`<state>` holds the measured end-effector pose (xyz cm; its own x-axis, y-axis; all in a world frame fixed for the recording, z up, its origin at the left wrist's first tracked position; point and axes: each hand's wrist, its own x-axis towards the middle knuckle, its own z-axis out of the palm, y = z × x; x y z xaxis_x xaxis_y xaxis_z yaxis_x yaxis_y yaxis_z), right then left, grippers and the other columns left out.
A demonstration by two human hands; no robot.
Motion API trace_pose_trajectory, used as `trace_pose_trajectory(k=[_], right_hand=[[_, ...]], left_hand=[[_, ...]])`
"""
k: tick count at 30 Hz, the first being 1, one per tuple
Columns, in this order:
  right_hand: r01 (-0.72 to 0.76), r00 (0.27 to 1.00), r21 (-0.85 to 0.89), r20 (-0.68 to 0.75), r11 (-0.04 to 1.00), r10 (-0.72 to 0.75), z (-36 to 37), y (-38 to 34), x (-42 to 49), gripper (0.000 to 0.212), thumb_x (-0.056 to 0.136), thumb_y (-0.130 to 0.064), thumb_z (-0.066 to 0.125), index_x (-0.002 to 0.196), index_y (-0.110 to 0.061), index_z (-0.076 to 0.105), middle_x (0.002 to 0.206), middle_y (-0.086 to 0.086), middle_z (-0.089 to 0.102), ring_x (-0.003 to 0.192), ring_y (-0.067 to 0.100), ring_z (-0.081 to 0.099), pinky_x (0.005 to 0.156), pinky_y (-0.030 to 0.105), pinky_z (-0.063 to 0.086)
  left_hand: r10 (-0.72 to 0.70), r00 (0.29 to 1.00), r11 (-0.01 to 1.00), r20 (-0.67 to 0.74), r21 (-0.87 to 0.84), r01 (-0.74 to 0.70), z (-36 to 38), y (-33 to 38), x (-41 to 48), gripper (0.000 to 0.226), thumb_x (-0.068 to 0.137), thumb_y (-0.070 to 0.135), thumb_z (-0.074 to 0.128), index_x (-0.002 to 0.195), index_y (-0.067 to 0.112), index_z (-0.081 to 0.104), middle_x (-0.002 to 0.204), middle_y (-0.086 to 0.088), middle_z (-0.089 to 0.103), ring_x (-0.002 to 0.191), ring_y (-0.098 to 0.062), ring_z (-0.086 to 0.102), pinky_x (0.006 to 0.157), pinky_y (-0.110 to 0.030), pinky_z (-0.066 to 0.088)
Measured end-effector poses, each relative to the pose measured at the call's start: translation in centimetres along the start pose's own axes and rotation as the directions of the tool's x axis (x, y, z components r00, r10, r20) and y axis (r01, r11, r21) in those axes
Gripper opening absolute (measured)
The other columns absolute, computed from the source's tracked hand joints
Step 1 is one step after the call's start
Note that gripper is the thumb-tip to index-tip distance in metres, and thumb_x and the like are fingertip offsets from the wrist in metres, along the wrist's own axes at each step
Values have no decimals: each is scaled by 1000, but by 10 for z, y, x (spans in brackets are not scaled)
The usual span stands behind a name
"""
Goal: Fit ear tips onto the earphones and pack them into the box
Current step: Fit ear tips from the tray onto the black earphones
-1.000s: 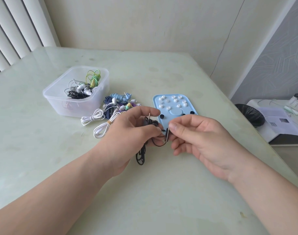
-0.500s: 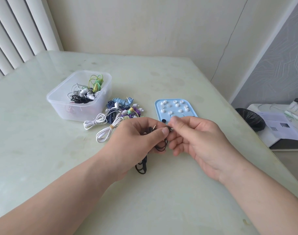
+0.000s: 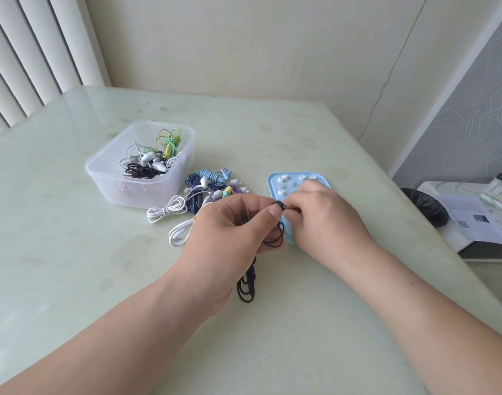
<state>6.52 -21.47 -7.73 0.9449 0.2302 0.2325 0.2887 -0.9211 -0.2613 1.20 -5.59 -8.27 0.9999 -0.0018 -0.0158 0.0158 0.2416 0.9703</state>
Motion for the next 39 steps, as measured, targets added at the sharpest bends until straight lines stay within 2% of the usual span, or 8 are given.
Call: trace_pose_trajectory(k=[2, 4, 6, 8, 12, 18, 26, 39], right_hand=[[1, 998, 138, -65, 990, 8, -2, 3, -2, 6, 92, -20, 68, 86, -20, 70, 87, -9, 58, 79, 14, 56, 64, 31, 46], [-80, 990, 357, -81, 931, 116, -9, 1, -7, 3, 88, -20, 74, 85, -22, 74, 77, -13, 66, 71, 6, 62, 63, 18, 48], [-188, 970, 608, -6, 771, 242, -18, -2, -15, 8, 85, -14, 79, 87, -21, 76, 73, -11, 73, 67, 2, 68, 65, 13, 52], [-261, 950, 803, 114, 535, 292, -25, -3, -25, 14, 84, -5, 81, 92, -15, 77, 76, 0, 77, 67, 12, 73, 65, 22, 59], [-355, 908, 915, 290, 189, 303, -25, -5, -39, 20, 83, 4, 77, 102, -3, 76, 85, 17, 78, 73, 25, 74, 67, 28, 60], [-349, 873, 933, 359, -91, 331, -22, -4, -45, 25, 61, 0, 82, 84, -2, 73, 82, 20, 75, 69, 27, 74, 63, 28, 60], [-329, 903, 943, 331, -57, 274, -22, -4, -46, 19, 55, -6, 83, 72, -10, 76, 78, 17, 73, 68, 25, 70, 55, 27, 53], [-331, 913, 942, 336, -61, 230, -24, -7, -49, 19, 63, -9, 81, 81, -7, 77, 80, 16, 74, 68, 22, 71, 59, 27, 56]], left_hand=[[7, 1000, 1000, -6, -3, -7, 0, -2, 0, 14, 97, 9, 69, 87, 10, 78, 74, -8, 68, 68, -21, 64, 75, -35, 62], [13, 1000, 1000, -9, -4, -13, -1, -3, 2, 11, 98, 9, 68, 91, 9, 76, 75, -8, 69, 69, -20, 66, 75, -35, 61], [18, 1000, 1000, -5, 1, -18, -1, -3, 1, 9, 97, 9, 68, 92, 9, 75, 76, -7, 70, 70, -20, 67, 75, -34, 61], [26, 1000, 999, 13, 20, -26, -1, -4, 1, 7, 97, 11, 69, 93, 9, 75, 77, -6, 70, 71, -19, 68, 76, -35, 61], [44, 998, 995, 50, 87, -48, -2, -7, 1, 6, 96, 14, 71, 93, 11, 75, 80, -8, 72, 76, -19, 70, 80, -37, 62], [58, 997, 987, 53, 144, -65, -3, -9, 1, 10, 93, 19, 74, 92, 9, 73, 79, -9, 74, 79, -26, 75, 88, -52, 62], [88, 991, 977, 104, 186, -106, -2, -11, 1, 15, 94, 21, 73, 98, 7, 72, 87, -17, 75, 79, -26, 72, 89, -56, 61], [100, 993, 974, 57, 197, -110, 0, -10, -1, 12, 93, 21, 74, 94, 10, 73, 77, -7, 74, 72, -20, 72, 78, -39, 63]])
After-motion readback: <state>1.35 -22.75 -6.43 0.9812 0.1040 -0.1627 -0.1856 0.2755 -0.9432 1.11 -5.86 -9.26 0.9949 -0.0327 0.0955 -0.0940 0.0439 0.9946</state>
